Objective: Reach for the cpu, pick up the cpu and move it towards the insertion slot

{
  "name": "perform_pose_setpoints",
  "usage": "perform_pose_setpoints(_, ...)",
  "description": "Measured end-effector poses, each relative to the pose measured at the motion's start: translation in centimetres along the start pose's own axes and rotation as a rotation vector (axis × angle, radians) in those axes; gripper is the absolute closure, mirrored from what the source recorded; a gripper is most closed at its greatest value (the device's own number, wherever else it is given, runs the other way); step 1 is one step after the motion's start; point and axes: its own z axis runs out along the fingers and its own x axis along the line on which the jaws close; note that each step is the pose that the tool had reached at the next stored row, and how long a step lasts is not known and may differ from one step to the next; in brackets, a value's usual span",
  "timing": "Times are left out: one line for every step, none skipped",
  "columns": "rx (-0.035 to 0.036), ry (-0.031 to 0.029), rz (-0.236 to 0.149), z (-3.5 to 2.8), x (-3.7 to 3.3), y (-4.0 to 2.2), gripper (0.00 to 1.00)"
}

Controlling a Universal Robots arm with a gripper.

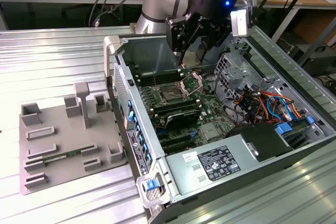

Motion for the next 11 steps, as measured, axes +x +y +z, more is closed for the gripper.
perform_pose_setpoints(0.0001, 0.0001, 0.0, 0.06, -0.01, 0.0, 0.45)
perform_pose_setpoints(0.0, 0.0, 0.0, 0.1, -0.02, 0.0, 0.45)
perform_pose_setpoints(0.0, 0.0, 0.0, 0.13, -0.03, -0.01, 0.45)
perform_pose_setpoints(0.0, 0.0, 0.0, 0.16, -0.04, -0.01, 0.45)
perform_pose_setpoints(0.0001, 0.0, 0.0, 0.19, -0.05, -0.01, 0.45)
perform_pose_setpoints(0.0, 0.0, 0.0, 0.25, -0.06, -0.01, 0.45)
perform_pose_setpoints(0.0, 0.0, 0.0, 0.28, -0.07, -0.01, 0.45)
perform_pose_setpoints(0.0, 0.0, 0.0, 0.31, -0.08, -0.01, 0.45)
perform_pose_setpoints(0.0, 0.0, 0.0, 0.35, -0.09, -0.01, 0.45)
perform_pose_setpoints(0.0, 0.0, 0.0, 0.4, -0.1, -0.02, 0.45)
perform_pose_setpoints(0.0, 0.0, 0.0, 0.46, -0.11, -0.02, 0.45)
